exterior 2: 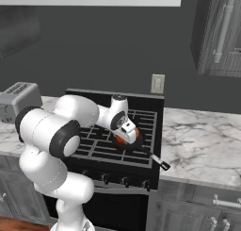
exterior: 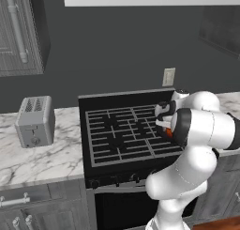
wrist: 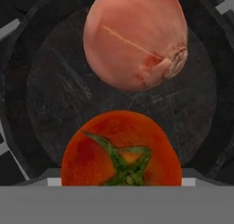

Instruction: Place the pan on the front right burner on the stove. Then place the tomato and the onion in the pan and turn on the front right burner.

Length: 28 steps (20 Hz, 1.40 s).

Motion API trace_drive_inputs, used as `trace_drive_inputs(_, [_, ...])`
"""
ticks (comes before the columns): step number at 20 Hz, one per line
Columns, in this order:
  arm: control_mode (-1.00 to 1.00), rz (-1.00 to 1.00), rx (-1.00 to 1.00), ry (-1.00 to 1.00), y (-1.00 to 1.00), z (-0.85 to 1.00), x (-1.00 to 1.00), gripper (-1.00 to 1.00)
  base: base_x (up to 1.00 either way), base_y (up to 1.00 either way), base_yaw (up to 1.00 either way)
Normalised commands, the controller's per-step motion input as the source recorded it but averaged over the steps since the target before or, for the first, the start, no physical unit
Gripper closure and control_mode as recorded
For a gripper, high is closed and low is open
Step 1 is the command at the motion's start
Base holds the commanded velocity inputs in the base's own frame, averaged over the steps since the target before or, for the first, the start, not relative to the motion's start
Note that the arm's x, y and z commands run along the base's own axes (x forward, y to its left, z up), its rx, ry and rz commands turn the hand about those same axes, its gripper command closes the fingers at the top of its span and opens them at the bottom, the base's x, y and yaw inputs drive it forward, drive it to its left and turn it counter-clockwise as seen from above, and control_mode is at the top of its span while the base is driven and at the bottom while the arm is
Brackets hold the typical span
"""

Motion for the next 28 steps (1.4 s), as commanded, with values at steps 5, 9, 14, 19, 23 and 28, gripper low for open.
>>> trace_drive_inputs(5, [-1.0, 0.01, 0.0, 0.0, 0.0, 0.0, -0.04, -1.0, 0.0, 0.0, 0.0])
trace_drive_inputs(9, [-1.0, 0.0, 0.0, 0.0, 0.0, 0.17, -0.13, -1.0, 0.0, 0.0, 0.0])
trace_drive_inputs(14, [-1.0, 0.0, -0.01, -0.12, 0.0, 0.69, -0.39, -1.0, 0.0, 0.0, 0.0])
trace_drive_inputs(19, [-1.0, 0.0, -0.04, -0.13, 0.0, 0.65, -0.47, -1.0, 0.0, 0.0, 0.0])
trace_drive_inputs(23, [-1.0, 0.01, -0.04, -0.13, 0.0, 0.49, -0.67, -1.0, 0.0, 0.0, 0.0])
trace_drive_inputs(28, [-1.0, 0.02, -0.04, -0.13, -0.01, 0.33, -0.81, -1.0, 0.0, 0.0, 0.0])
